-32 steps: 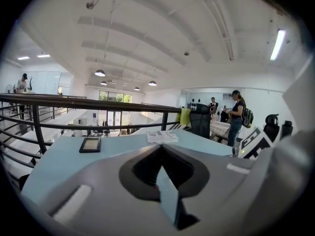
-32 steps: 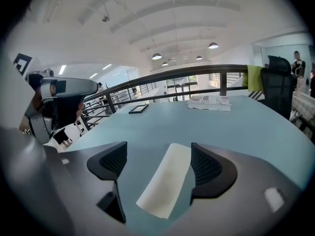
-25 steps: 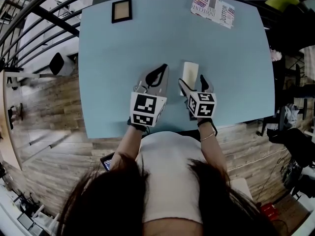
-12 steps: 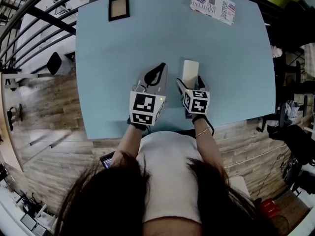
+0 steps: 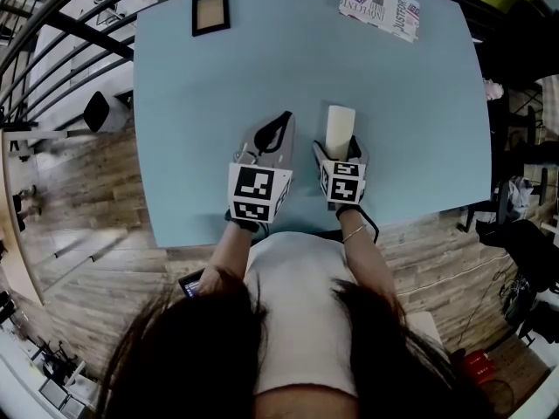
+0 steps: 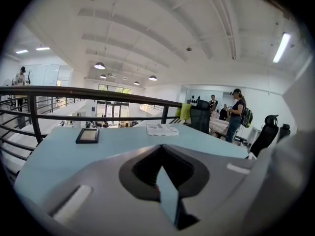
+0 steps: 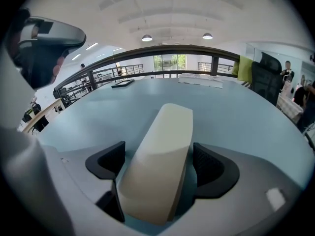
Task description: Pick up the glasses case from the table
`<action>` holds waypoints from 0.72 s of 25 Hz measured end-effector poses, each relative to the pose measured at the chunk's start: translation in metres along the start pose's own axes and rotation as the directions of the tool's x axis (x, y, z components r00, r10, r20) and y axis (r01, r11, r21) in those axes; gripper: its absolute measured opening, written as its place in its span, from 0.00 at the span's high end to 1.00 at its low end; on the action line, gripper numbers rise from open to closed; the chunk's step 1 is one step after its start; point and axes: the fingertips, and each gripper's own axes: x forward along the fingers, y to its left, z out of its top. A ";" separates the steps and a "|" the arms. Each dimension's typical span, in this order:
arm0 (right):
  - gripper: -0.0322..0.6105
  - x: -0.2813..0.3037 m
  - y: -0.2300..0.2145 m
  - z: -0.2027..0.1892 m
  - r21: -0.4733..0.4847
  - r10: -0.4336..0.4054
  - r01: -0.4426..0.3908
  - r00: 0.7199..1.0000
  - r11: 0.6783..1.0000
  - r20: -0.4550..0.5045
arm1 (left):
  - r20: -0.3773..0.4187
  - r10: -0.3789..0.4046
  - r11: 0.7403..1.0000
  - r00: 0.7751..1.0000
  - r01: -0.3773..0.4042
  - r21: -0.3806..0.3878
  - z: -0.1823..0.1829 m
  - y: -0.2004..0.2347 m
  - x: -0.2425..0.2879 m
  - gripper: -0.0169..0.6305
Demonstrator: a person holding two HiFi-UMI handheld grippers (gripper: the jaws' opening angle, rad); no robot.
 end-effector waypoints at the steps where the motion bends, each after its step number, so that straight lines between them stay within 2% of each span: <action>1: 0.32 0.000 0.000 0.000 -0.003 0.003 -0.003 1.000 1.000 0.003 | -0.001 -0.001 1.000 1.000 0.001 0.001 0.000 0.000 0.000 0.89; 7: 0.32 0.002 0.001 0.003 -0.032 0.013 -0.012 1.000 0.999 0.022 | -0.009 -0.013 1.000 1.000 0.013 -0.006 -0.002 -0.003 0.005 0.89; 13: 0.32 0.002 -0.002 0.002 -0.010 0.011 -0.011 1.000 1.000 0.002 | -0.012 -0.015 1.000 1.000 0.015 -0.005 -0.002 -0.006 0.005 0.89; 18: 0.43 0.000 -0.012 0.004 0.032 -0.015 0.016 1.000 0.999 -0.007 | -0.010 -0.009 1.000 1.000 0.008 -0.013 -0.002 -0.005 0.005 0.89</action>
